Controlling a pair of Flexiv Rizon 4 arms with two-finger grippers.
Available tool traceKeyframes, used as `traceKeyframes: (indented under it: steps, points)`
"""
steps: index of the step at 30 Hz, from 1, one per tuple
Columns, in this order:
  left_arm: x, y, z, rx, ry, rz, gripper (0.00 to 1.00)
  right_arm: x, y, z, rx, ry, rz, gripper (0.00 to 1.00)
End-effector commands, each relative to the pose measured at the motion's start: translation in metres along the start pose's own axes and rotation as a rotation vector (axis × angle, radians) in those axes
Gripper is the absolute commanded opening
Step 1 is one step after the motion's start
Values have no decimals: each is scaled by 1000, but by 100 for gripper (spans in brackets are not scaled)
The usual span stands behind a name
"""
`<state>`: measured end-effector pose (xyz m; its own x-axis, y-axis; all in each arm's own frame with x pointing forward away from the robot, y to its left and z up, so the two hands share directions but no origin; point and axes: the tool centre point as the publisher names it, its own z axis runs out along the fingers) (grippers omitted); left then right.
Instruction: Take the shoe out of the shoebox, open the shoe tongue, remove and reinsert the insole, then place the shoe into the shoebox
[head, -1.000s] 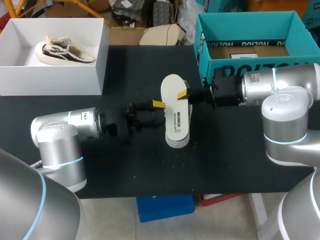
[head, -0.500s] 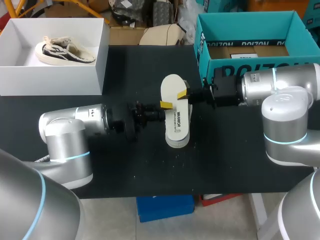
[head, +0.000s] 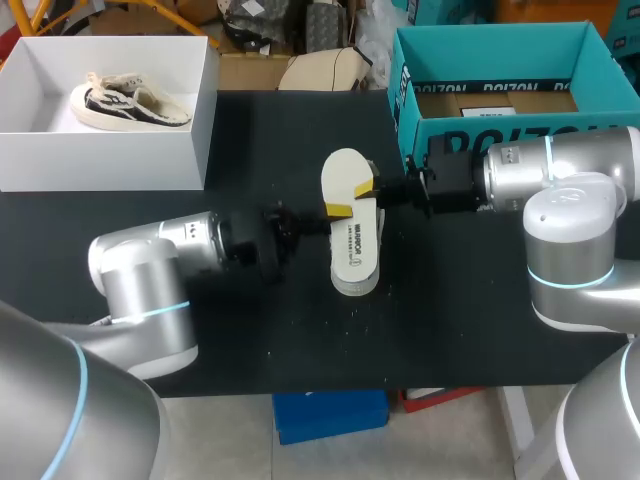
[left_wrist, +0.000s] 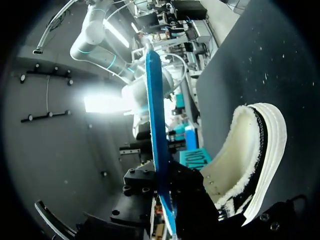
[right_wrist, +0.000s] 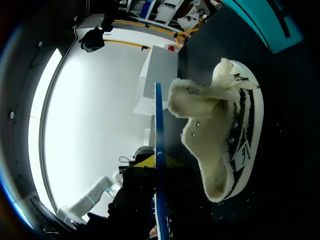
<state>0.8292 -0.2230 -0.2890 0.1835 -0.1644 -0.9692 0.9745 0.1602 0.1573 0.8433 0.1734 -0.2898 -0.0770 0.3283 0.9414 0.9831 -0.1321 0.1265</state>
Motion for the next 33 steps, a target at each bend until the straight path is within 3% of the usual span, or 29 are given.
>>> traceKeyframes:
  steps: [1,2,3,7,13,22,28,33]
  points:
    - [1,1,4,-4,-2,4,0,0,-1,1,-2,-1,0,0]
    - [0,1,4,-4,-2,4,0,1,-1,0,-9,13,3,27]
    - [-1,0,3,0,3,5,0,3,-1,-2,-21,39,1,100]
    - [-5,-10,-5,29,59,-9,0,4,-2,-15,-89,125,26,100]
    - [-5,-29,-32,24,170,-59,0,-1,-8,-38,-136,97,-1,100]
    - [-6,-56,-65,0,226,-70,0,0,-16,-77,-190,3,-60,100]
    - [-8,-72,-80,21,303,-115,0,0,-25,-103,-223,-77,-188,100]
    - [-7,-80,-90,31,365,-159,0,5,-33,-121,-283,-149,-393,100]
